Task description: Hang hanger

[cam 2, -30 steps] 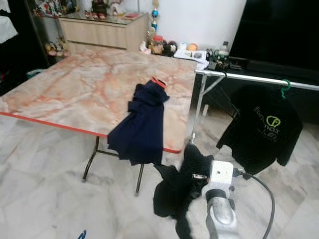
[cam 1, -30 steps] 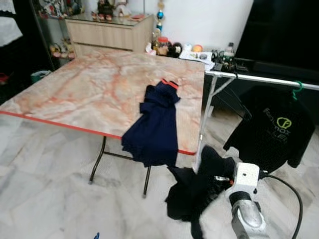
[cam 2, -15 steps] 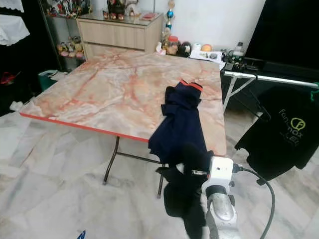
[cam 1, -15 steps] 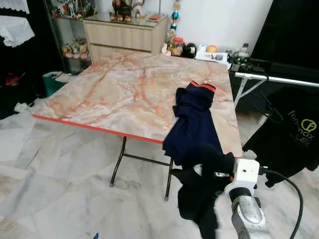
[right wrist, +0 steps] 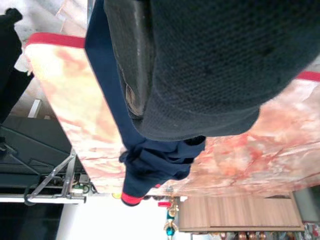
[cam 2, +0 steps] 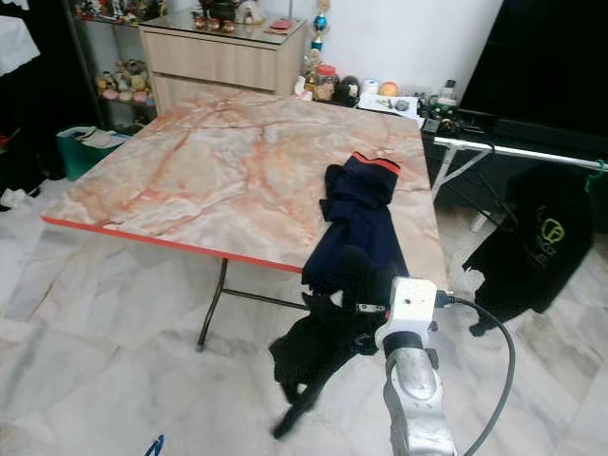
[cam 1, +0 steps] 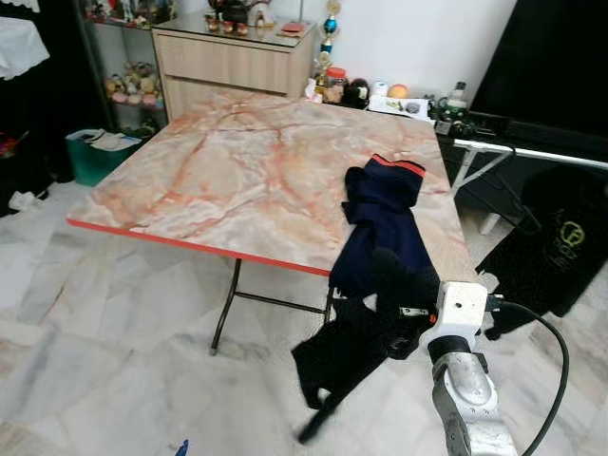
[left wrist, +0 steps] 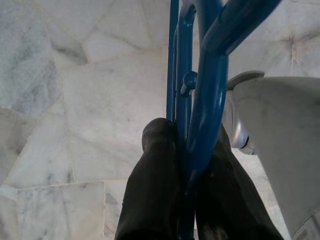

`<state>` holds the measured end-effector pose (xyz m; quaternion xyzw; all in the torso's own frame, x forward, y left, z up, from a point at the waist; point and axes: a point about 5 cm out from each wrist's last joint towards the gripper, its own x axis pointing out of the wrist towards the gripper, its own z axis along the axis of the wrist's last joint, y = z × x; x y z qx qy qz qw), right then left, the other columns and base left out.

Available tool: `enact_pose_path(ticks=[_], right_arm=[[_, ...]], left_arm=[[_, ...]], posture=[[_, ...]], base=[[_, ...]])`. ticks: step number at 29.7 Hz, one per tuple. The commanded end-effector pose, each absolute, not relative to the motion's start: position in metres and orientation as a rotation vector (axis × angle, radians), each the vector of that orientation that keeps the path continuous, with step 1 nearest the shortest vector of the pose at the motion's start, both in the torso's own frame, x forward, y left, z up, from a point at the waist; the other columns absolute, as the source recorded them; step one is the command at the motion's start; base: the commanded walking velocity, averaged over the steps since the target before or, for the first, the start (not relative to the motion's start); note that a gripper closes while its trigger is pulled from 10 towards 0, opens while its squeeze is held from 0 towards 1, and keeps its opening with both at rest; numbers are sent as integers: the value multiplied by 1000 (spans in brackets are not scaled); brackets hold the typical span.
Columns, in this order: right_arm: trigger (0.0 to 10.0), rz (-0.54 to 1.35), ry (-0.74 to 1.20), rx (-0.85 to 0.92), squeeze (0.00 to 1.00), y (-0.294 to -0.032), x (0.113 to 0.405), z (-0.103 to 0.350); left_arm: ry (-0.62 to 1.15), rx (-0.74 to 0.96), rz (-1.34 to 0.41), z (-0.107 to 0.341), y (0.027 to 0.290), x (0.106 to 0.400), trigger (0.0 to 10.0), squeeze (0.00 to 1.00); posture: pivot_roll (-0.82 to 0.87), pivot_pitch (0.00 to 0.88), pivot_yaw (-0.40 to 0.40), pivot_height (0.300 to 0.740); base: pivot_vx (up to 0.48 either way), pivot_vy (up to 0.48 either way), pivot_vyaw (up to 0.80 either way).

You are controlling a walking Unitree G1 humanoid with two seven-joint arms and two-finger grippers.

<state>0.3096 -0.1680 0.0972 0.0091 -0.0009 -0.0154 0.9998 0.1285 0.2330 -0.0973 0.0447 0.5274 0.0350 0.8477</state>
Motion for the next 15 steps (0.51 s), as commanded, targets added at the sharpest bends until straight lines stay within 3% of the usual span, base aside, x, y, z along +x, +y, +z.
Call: enact_pose_path(ticks=[1,7,15], right_arm=[[10000,-33,-92,1,0,-169,320,121],[10000,3,-134,-43,0,-160,342,136],[10000,39,-338,-14,0,-144,388,223]], left_arm=[[1124,113,51,-99,231,126,10000,0],[1128,119,42,-99,230,127,10000,0],[1127,125,28,-99,228,128,10000,0]], posture=[[181,0,-67,740],[167,0,-59,740],[160,0,-43,740]], base=[[337,0,0],[359,0,0],[438,0,0]])
